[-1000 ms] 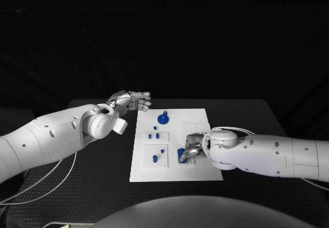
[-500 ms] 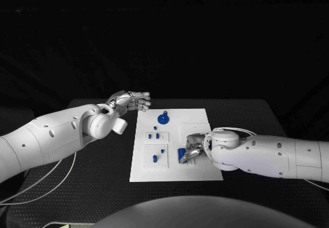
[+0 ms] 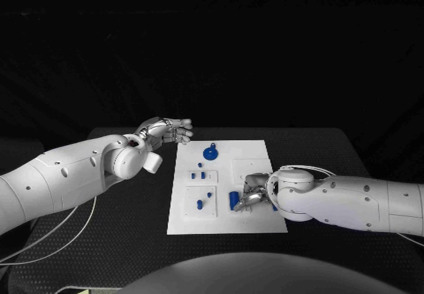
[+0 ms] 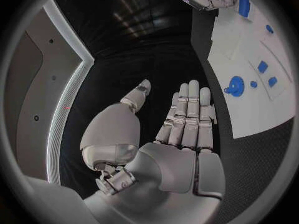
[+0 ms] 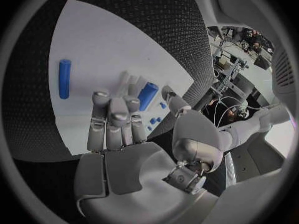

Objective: Assemble the parts on the task board

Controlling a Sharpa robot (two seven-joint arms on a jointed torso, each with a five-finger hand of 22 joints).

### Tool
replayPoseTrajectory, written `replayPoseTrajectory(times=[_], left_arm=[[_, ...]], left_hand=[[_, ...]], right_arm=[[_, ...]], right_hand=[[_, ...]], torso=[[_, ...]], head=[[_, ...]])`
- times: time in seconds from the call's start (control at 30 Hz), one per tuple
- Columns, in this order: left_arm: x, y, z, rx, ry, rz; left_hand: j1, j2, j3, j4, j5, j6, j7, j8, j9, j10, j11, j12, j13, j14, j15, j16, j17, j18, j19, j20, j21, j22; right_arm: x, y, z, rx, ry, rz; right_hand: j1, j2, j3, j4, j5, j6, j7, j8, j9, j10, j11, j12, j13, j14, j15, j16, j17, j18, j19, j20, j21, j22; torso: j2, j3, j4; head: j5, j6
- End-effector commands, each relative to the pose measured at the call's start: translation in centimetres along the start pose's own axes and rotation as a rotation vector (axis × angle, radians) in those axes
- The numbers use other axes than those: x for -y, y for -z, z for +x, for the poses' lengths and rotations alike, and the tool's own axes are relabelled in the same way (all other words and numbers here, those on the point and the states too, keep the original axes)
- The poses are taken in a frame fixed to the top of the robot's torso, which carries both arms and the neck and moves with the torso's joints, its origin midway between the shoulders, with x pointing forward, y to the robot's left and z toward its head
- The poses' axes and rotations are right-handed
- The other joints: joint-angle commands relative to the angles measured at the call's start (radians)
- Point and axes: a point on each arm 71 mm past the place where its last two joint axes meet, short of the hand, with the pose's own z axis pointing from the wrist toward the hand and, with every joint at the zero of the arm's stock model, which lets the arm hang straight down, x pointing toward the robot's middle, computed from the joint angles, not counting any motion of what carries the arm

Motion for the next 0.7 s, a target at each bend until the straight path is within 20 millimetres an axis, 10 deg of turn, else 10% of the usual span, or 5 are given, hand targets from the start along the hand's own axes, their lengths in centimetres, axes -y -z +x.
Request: replayPoseTrajectory(times=[0.03, 0.7], left_arm=[[0.12, -0.03, 0.24, -0.017, 0.001, 0.006], [0.14, -0.10, 0.34, -0.020, 0.001, 0.007]], left_hand=[[0.000, 0.009, -0.001, -0.007, -0.002, -0.006, 0.003, 0.003, -0.002, -0.006, 0.001, -0.004, -0.001, -0.003, 0.007, -0.005, 0.001, 0.016, 0.002, 0.006, -0.007, 0.002], [-0.002, 0.011, -0.002, -0.007, -0.002, -0.007, 0.003, 0.004, -0.002, -0.006, 0.001, -0.004, -0.001, -0.002, 0.007, -0.007, 0.003, 0.016, 0.002, 0.006, -0.008, 0.003]], right_arm=[[-0.13, 0.02, 0.12, -0.009, -0.007, -0.015], [-0.12, -0.38, -0.41, 0.049, 0.074, 0.010]], right_hand=[[-0.013, 0.005, -0.009, 0.000, 0.003, -0.007, 0.002, 0.003, 0.001, 0.002, -0.002, -0.005, 0.001, -0.003, -0.006, 0.003, 0.001, 0.013, 0.001, -0.005, 0.002, -0.001], [0.136, 0.079, 0.024, -0.063, 0.002, -0.005, 0.002, 0.008, 0.003, 0.006, -0.002, -0.004, 0.003, -0.002, -0.004, 0.005, 0.000, 0.013, 0.001, -0.008, 0.007, 0.002]], torso=[[0.000, 0.0003, 0.0004], [0.000, -0.0001, 0.0004]], head=[[-0.001, 0.000], [-0.003, 0.000]])
